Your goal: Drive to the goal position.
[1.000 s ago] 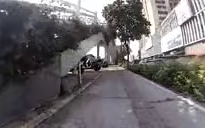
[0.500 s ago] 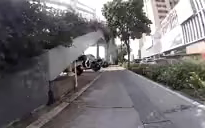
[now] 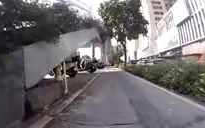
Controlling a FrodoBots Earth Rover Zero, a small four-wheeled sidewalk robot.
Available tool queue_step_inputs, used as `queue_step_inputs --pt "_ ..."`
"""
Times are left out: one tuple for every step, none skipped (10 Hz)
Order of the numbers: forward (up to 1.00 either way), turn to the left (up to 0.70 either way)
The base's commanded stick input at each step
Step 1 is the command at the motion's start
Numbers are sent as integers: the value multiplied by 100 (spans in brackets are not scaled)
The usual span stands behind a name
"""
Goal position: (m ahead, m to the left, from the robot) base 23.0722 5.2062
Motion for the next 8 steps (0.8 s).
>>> queue_step_inputs --pt "70 0" --pt "70 0" --pt "70 0" --pt "70 0" --pt "70 0" --pt "70 0" --pt "70 0" --pt "70 0"
